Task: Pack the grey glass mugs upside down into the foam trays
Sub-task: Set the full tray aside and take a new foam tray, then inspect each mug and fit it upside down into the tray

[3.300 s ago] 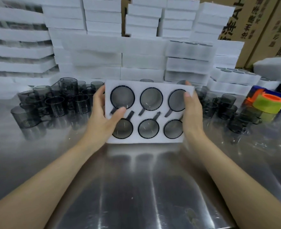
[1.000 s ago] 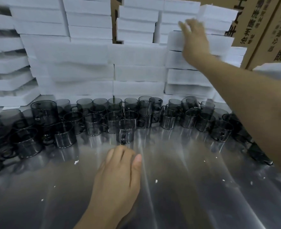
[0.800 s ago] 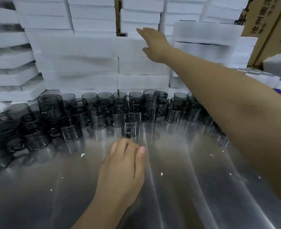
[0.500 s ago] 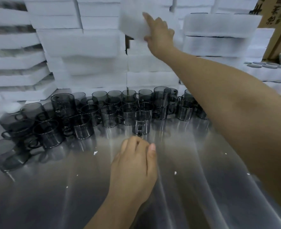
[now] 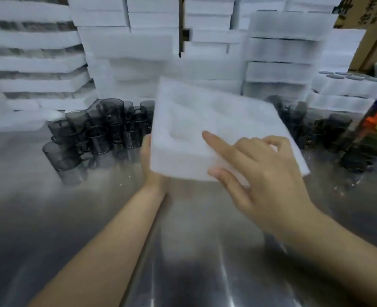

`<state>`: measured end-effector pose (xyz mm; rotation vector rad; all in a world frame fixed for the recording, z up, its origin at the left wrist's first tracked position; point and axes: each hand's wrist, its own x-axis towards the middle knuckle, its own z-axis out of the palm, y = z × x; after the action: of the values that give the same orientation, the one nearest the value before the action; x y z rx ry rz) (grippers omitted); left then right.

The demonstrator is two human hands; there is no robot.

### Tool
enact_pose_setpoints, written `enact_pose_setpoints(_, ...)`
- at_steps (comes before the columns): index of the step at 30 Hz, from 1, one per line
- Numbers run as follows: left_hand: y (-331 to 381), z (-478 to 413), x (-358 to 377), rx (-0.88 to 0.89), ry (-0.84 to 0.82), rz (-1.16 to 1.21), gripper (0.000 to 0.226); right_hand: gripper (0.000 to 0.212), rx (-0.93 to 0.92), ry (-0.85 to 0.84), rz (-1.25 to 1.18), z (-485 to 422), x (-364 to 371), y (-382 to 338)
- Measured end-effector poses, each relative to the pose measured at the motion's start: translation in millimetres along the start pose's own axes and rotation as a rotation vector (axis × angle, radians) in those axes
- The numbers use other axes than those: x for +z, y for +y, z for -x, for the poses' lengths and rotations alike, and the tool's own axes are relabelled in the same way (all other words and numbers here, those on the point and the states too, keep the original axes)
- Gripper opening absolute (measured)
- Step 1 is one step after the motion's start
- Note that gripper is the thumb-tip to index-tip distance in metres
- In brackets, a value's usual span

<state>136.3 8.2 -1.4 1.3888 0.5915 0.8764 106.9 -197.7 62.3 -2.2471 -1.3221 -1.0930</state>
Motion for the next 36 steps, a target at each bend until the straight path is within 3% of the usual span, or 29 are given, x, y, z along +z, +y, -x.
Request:
enact_pose_setpoints(4,24,-21,-36,-0.037,0.258,0.176,0.024,0.042,-0.032,-0.197,0.040,45,10,-13)
enact_pose_setpoints(7,29,-29,-56,-0.174,0.259,0.220,0.021,0.042,-0.001,-0.147,0.013,49,23,-18)
enact_pose_setpoints(9,28,-30,-61,-0.250,0.185,0.233,0.021,0.040,0.087,0.022,-0.163,40,25,-9)
enact_pose_setpoints(11,28,-30,-58,-0.277,0.096,0.224,0.021,0.033,0.252,0.343,-0.344,26,27,18)
enact_pose_setpoints(14,24,-28,-46,-0.250,-0.006,0.159,0.021,0.032,0.706,0.686,-0.581,16,33,83)
enact_pose_setpoints(15,22,-26,-41,-0.221,-0.027,0.128,0.020,0.031,0.830,0.686,-0.581,19,38,102)
enact_pose_setpoints(18,19,-15,-23,-0.090,-0.110,-0.010,0.018,0.033,1.054,0.418,-0.350,37,58,144)
enact_pose_setpoints(20,18,-7,-15,-0.032,-0.241,-0.054,0.020,0.035,1.176,0.330,-0.272,37,67,161)
enact_pose_setpoints(23,17,2,-16,-0.023,-0.592,-0.021,0.022,0.039,1.254,0.195,-0.178,27,76,175)
enact_pose_setpoints(26,17,1,-26,-0.074,-1.002,-0.071,0.043,0.041,1.269,0.089,-0.093,27,85,181)
enact_pose_setpoints(28,17,-4,-28,-0.082,-1.103,-0.117,0.052,0.039,1.273,0.087,-0.051,27,87,182)
enact_pose_setpoints(30,17,-8,-29,-0.103,-1.089,-0.116,0.053,0.044,1.277,0.098,-0.061,28,88,184)
enact_pose_setpoints(32,15,-11,-28,-0.062,-0.971,-0.081,0.044,0.054,1.281,0.095,-0.105,29,86,186)
enact_pose_setpoints(36,18,-11,-29,0.033,-0.623,-0.100,0.028,0.034,1.302,0.133,-0.115,28,80,188)
